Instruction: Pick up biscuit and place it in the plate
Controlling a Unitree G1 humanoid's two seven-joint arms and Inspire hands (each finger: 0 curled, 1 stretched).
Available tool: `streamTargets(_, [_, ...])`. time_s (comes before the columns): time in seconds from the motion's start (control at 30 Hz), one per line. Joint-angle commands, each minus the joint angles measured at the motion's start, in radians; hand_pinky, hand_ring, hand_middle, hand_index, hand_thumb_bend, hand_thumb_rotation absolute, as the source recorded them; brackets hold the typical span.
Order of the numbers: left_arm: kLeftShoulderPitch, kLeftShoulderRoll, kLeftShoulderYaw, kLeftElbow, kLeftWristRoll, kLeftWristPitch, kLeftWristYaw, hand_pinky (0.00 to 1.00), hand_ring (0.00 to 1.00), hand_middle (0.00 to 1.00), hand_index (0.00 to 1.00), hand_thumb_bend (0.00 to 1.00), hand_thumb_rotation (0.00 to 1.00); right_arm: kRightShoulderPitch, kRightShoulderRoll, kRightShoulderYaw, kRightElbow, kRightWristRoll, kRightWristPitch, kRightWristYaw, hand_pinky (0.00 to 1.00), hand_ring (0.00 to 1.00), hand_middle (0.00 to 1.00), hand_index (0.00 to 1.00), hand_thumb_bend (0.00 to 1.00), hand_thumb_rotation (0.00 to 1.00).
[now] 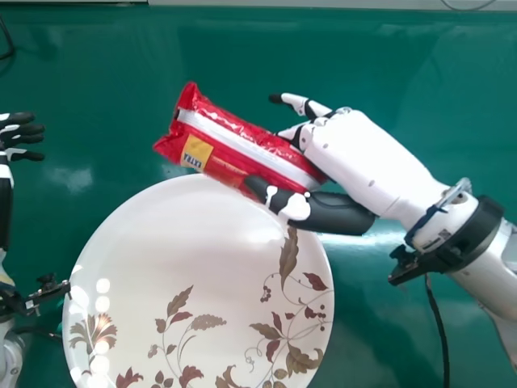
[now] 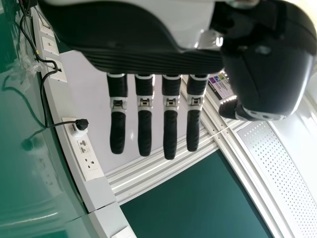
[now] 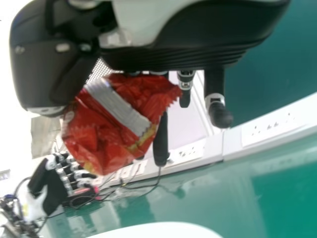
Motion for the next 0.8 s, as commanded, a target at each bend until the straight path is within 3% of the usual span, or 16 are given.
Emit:
streamTargets(0.0, [0.01,0.0,-0.007,-0.017,0.001,0.014,-0.006,0.51,0.63,0.63,0.7,0.27,0.52,0.027,0.008,0.014,0.009,0.027,-0.036,-0.005,0.07,0.43,0.47,0.48,0.51,0.0])
streamTargets(0.43, [0.027,-0.006,-0.013,-0.041,0.01,0.024,-0.002,0.54,0.64,0.65,0.7,0.3,0.57,0.082,0.019,0.09,0.059,-0.006,-0.084,0.009,0.06,0.44,0.47,0.48,0.51,0.0])
streamTargets(0.77, [0.03,-0.005,-0.013,-0.044,-0.003,0.025,-0.006,0.55,0.66,0.66,0.71,0.29,0.55,0.105,0.018,0.128,0.072,-0.029,-0.066,0.043,0.07,0.44,0.47,0.48,0.51,0.0])
